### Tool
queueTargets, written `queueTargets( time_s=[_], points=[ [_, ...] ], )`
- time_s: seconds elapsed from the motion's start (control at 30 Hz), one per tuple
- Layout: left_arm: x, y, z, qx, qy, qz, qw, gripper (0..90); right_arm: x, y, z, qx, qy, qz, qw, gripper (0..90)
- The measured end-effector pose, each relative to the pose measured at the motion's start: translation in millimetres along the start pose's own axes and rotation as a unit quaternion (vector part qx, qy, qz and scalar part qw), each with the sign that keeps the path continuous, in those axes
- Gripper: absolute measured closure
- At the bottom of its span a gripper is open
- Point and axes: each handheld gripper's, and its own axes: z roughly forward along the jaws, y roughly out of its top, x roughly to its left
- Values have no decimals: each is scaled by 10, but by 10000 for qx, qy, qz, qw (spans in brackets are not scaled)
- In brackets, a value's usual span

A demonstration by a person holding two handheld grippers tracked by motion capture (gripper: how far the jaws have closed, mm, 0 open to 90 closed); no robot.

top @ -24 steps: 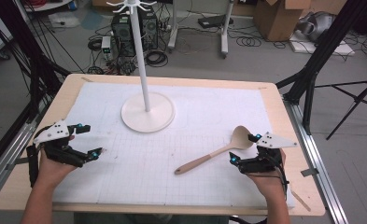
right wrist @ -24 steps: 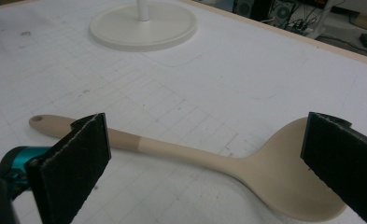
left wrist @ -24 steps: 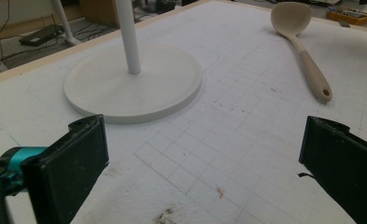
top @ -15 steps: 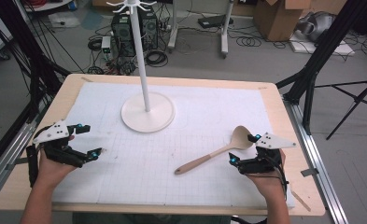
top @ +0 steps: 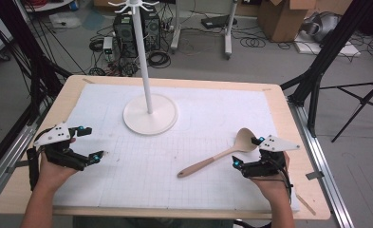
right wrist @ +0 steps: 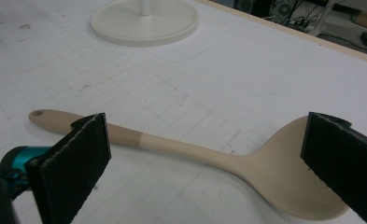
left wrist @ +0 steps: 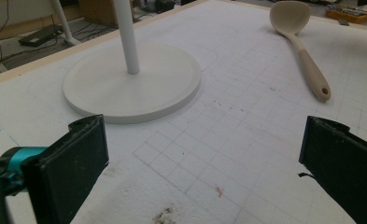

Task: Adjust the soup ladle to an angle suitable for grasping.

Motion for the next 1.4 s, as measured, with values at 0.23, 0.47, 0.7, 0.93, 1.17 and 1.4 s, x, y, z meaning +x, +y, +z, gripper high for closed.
queueTargets(
  time_s=[0.23, 0.47, 0.7, 0.93, 1.17, 1.4],
  points=[
    [-1, 0, 5, 24, -4, 14, 10000, 17, 2, -1, 6, 27, -2, 2, 10000, 1],
    [9, 3, -24, 8, 46, 19, 10000, 17, 12, 2, 11, 35, 21, -14, 10000, 1],
    [28, -2, -54, 16, 76, 15, 10000, 17, 9, 2, 11, 21, 30, -34, 10000, 1],
    [25, 2, -35, 16, 43, 26, 10000, 17, 11, 8, 19, 23, 49, -29, 10000, 1],
    [18, 9, -41, 28, 61, 42, 10000, 17, 28, 15, 22, 40, 91, -87, 9999, 1],
    [22, 17, -62, -17, 47, 51, 10000, 17, 52, 28, 64, 161, 215, -185, 9995, 1]
  ],
)
